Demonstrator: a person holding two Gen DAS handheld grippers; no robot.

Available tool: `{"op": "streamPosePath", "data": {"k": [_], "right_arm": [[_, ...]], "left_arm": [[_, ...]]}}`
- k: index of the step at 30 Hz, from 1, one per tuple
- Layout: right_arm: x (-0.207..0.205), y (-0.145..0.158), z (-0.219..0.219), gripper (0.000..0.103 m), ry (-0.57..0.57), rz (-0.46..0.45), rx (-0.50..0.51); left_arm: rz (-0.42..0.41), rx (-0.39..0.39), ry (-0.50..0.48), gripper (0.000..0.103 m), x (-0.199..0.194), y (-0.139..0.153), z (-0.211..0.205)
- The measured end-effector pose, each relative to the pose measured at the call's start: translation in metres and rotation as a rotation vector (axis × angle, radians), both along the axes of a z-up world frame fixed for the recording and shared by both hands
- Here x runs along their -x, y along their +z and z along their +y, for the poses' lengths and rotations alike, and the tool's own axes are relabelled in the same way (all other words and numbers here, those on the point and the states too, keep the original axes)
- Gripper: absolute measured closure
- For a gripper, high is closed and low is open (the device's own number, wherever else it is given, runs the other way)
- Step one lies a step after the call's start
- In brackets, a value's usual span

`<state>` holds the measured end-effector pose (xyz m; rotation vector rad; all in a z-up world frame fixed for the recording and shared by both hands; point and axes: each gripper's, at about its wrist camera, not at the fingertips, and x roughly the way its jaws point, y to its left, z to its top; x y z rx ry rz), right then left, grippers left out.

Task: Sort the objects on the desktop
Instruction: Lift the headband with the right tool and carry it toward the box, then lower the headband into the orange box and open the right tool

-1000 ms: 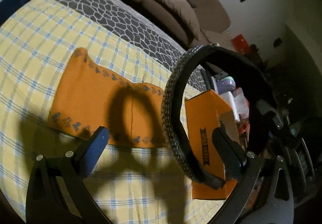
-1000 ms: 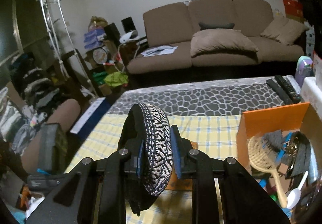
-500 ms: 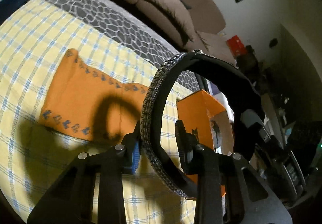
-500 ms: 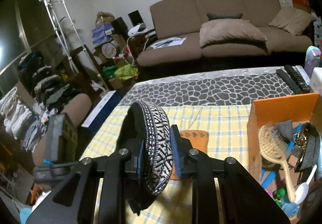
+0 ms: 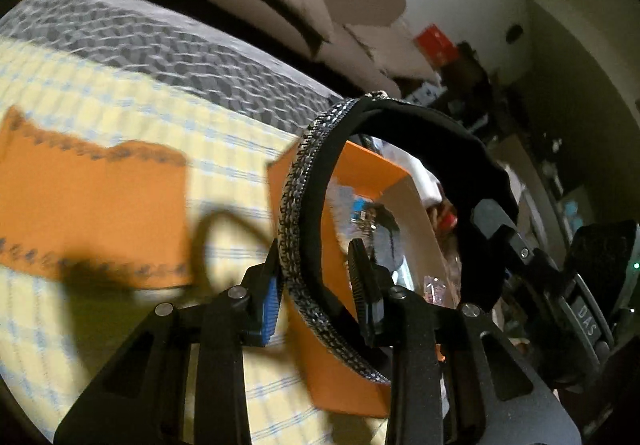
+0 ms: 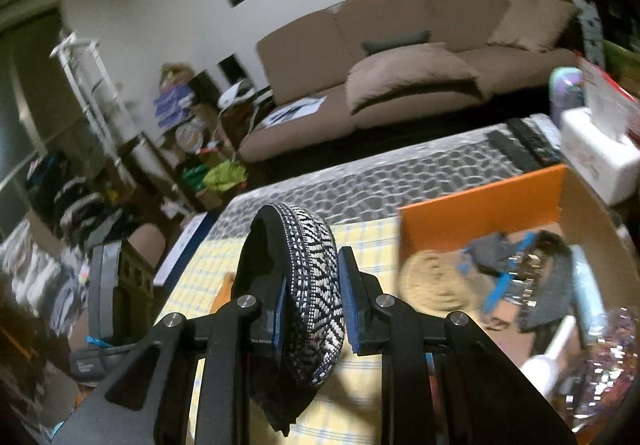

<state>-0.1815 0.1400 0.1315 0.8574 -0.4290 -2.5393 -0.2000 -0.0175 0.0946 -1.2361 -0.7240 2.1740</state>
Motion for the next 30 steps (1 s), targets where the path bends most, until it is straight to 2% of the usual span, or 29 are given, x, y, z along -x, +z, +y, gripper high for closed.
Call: {"op": "streamPosePath", "data": {"k": [5, 10, 16, 20, 25, 30], "right_arm": [[0.003, -0.008, 0.065, 0.081, -0.1, -0.026, 0.121], [0.008, -0.015, 0.108, 0.081, -0.17, -0.04, 0.191], [0.012, -0.033, 0.149, 0.081, -0.252, -0.078, 0.242], [0.014, -0.05, 0.174, 0.081, -0.303, -0.122, 0.271], [0.016, -0.066, 0.19, 0.081, -0.353, -0.182, 0.259], [0.018, -0.078, 0.188, 0.079, -0.392, -0.261, 0.127]], "left_arm": [[0.024, 0.056, -0.049, 0.075, 0.009, 0.018, 0.053], [0.03, 0.127, -0.093, 0.075, 0.022, 0.024, 0.099], [-0.012, 0.172, -0.133, 0.075, 0.037, 0.007, 0.145], [-0.008, 0.228, -0.154, 0.075, 0.044, 0.001, 0.171], [-0.017, 0.304, -0.172, 0.075, 0.051, -0.013, 0.195], [-0.024, 0.383, -0.193, 0.075, 0.055, -0.022, 0.212]]}}
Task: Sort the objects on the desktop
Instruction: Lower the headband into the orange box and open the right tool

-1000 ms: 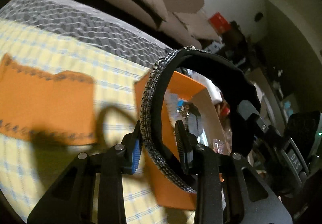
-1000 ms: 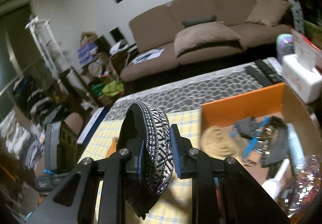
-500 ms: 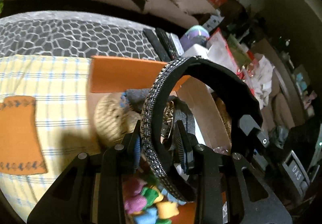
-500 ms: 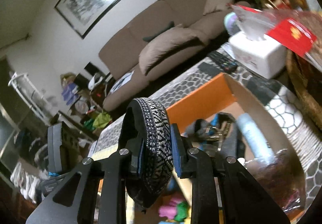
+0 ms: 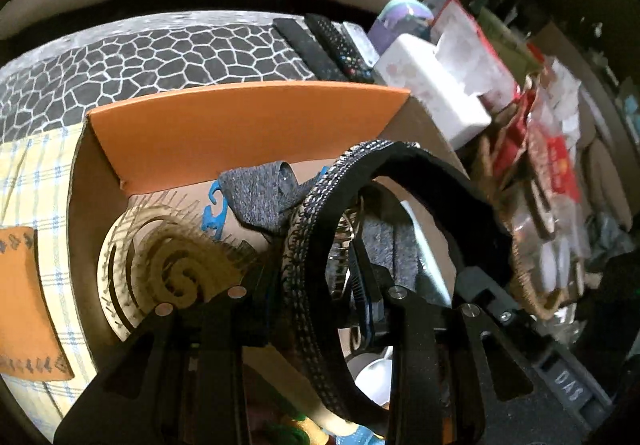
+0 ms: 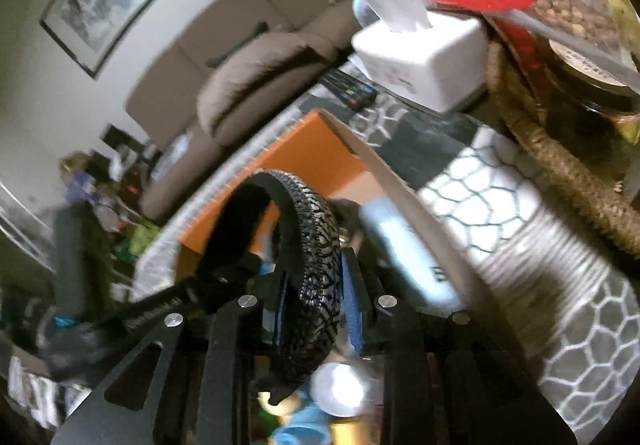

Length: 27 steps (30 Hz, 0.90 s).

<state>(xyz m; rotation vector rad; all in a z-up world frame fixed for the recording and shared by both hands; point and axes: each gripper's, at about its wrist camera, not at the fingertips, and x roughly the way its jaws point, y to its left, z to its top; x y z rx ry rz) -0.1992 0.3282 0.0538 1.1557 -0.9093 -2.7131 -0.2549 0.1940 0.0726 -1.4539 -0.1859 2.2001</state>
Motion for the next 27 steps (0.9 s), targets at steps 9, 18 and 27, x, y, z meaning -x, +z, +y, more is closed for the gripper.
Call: {"op": "streamPosePath", "data": {"k": [9, 18, 27], "right_arm": [[0.001, -0.005, -0.018, 0.07, 0.023, -0.103, -0.177], [-0.004, 0.008, -0.027, 0.061, 0.017, -0.091, -0.281], [-0.006, 0.031, -0.044, 0.044, 0.042, -0.055, -0.387]], "left_arm": [[-0.006, 0.016, -0.008, 0.075, -0.001, -0.001, 0.002], [0.078, -0.065, -0.011, 0.062, -0.014, 0.042, -0.025], [0.146, -0.059, -0.014, 0.046, -0.036, 0.08, -0.065]]}}
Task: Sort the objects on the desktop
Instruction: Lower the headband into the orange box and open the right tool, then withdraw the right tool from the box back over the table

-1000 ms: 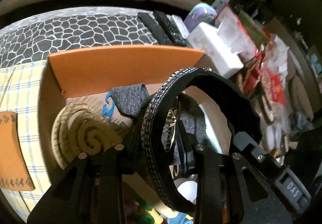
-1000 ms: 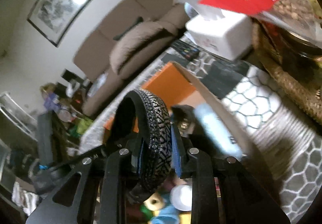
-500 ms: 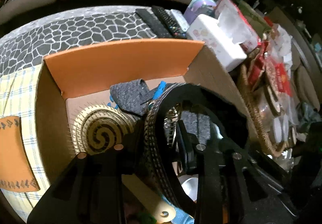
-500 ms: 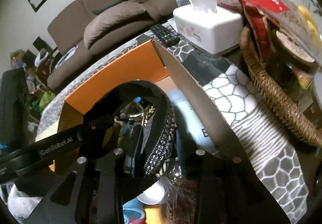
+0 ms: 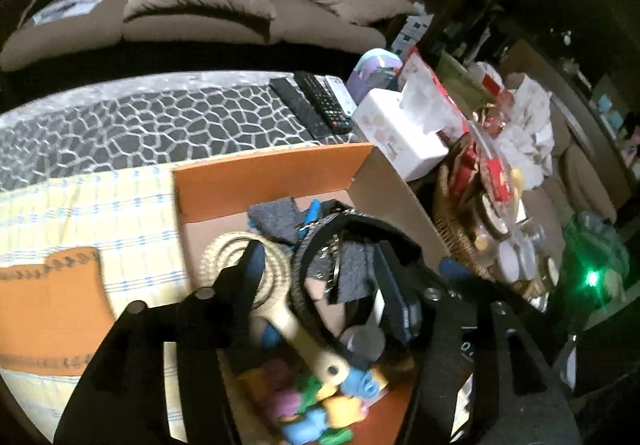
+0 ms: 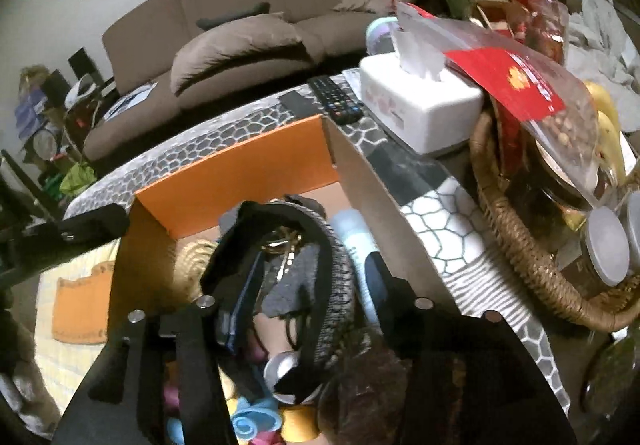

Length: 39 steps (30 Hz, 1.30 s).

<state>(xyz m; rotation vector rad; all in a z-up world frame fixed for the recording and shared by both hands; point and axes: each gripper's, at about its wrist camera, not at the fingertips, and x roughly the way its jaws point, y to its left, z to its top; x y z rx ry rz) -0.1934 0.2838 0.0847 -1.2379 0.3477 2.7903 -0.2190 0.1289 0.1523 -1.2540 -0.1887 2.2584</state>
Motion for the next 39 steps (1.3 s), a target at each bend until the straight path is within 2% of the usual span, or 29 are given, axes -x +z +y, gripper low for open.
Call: {"op": "streamPosePath", "data": {"k": [3, 5, 10, 13, 20, 26, 39], "right_arm": [[0.0, 0.004, -0.011, 0.032, 0.039, -0.006, -0.019], [-0.001, 0.008, -0.018, 0.019, 0.055, -0.002, -0.034], [-0.002, 0.015, -0.034, 0.01, 0.09, 0.009, -0.051], [-0.001, 0.013, -0.046, 0.0, 0.114, -0.003, -0.068], [0.001, 0.013, -0.078, 0.001, 0.183, -0.008, -0.109], [0.0, 0.019, -0.107, 0.001, 0.237, 0.002, -0.151], [0.003, 0.019, -0.179, 0.001, 0.344, 0.013, -0.219]], "left_arm": [[0.025, 0.045, 0.002, 0.036, -0.01, 0.004, -0.009], [0.032, 0.065, 0.012, 0.03, -0.016, 0.004, -0.018], [0.005, 0.051, 0.056, 0.012, -0.026, -0.003, -0.047], [-0.008, 0.036, 0.082, 0.01, -0.032, -0.006, -0.064], [-0.027, 0.026, 0.137, 0.004, -0.044, -0.014, -0.105], [-0.031, 0.05, 0.195, 0.002, -0.048, -0.021, -0.142], [-0.051, 0.083, 0.414, 0.001, -0.051, -0.052, -0.251]]}}
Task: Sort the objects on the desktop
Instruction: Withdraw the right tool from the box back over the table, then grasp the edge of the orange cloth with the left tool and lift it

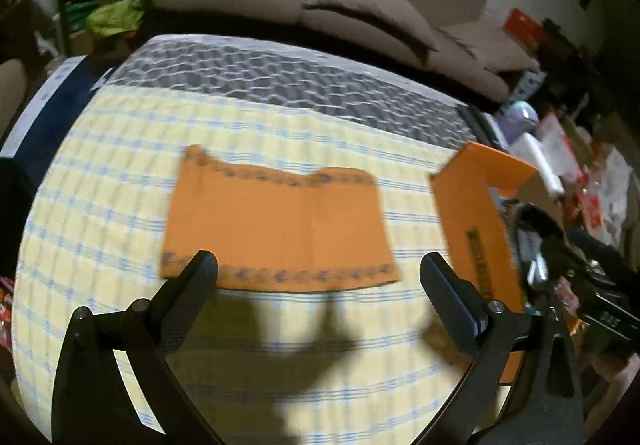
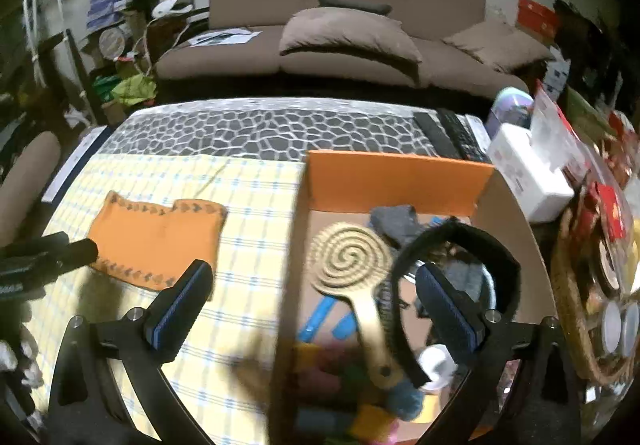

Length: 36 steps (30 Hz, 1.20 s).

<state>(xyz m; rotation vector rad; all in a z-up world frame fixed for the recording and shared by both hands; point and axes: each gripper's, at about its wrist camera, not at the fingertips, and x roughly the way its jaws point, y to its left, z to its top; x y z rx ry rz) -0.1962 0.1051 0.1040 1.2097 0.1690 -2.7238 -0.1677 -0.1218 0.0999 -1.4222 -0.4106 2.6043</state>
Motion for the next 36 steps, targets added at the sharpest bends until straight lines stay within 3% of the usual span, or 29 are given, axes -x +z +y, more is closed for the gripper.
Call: {"op": "streamPosePath", "data": {"k": [8, 19, 28, 36], "right_arm": [[0.003, -0.007, -0.051, 0.001, 0.062, 0.003, -0.023], [0.014, -0.033, -0.108, 0.001, 0.123, -0.019, 0.035], [0.027, -0.067, -0.125, 0.001, 0.138, -0.093, 0.127], [0.041, -0.104, -0.126, 0.007, 0.1, -0.159, 0.123]], "left_arm": [[0.003, 0.013, 0.051, 0.0, -0.002, -0.01, -0.041], [-0.057, 0.02, 0.067, 0.0, 0.009, -0.043, -0.072], [-0.083, 0.035, 0.112, 0.0, 0.024, -0.067, -0.101], [-0.123, 0.045, 0.093, 0.003, 0.03, -0.089, -0.089]]}}
